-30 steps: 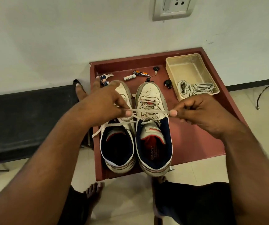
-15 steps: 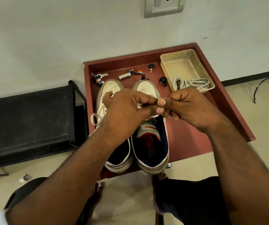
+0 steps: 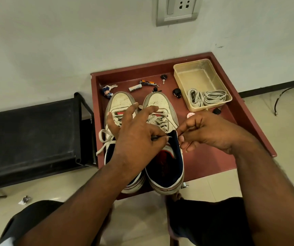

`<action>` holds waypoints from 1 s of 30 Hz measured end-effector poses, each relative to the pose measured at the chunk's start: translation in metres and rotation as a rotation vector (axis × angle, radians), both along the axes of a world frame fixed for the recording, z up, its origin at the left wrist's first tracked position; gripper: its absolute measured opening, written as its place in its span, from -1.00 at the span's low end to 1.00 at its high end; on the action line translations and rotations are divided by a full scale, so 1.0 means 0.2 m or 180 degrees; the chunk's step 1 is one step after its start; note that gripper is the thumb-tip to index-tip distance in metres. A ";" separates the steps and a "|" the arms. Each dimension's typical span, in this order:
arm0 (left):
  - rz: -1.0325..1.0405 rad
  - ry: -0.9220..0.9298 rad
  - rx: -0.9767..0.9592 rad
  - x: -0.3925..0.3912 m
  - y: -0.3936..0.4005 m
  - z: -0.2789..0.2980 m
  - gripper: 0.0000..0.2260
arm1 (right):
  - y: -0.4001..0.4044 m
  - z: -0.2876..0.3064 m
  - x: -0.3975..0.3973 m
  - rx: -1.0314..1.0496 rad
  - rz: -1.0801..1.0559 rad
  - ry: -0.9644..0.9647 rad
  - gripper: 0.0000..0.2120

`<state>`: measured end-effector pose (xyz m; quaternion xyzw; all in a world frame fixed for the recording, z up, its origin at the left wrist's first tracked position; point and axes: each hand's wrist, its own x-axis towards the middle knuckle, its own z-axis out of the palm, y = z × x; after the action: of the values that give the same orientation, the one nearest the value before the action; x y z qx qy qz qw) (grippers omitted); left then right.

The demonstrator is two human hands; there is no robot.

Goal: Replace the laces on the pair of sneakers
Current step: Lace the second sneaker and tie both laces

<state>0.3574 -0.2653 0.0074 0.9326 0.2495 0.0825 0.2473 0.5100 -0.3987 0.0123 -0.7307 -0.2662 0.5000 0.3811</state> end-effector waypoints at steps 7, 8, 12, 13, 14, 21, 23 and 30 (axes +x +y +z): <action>0.0101 -0.0099 0.0115 0.00 0.00 -0.02 -0.98 | -0.01 0.00 0.01 0.0038 -0.0050 0.0135 -0.84; 0.0112 -0.0130 0.0135 0.01 0.00 -0.02 -0.98 | -0.01 0.00 0.01 0.0048 -0.0052 0.0142 -0.84; -0.0027 -0.0283 0.0090 0.01 -0.01 -0.03 -0.96 | -0.01 0.00 0.00 0.0067 -0.0070 0.0177 -0.84; -0.0060 -0.0330 0.0052 0.01 -0.01 -0.04 -0.96 | -0.01 0.00 0.00 0.0072 -0.0080 0.0177 -0.85; -0.0070 -0.0366 0.0057 0.01 -0.02 -0.03 -0.97 | 0.00 0.00 0.00 0.0080 -0.0089 0.0168 -0.86; -0.0006 0.0156 0.0441 0.01 -0.06 -0.01 -0.84 | 0.01 -0.01 -0.01 0.0097 -0.0165 0.0093 -0.91; -0.0040 0.0170 0.0530 0.02 -0.09 -0.01 -0.84 | 0.00 0.00 -0.01 0.0116 -0.0182 0.0093 -0.90; -0.0407 -0.0126 0.1055 0.03 -0.10 -0.04 -0.76 | 0.01 0.01 -0.02 0.0163 -0.0068 0.0048 -0.89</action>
<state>0.3632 -0.2854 -0.0005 0.9728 0.1677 0.1250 0.0998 0.5052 -0.3971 0.0141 -0.7197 -0.2683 0.4944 0.4070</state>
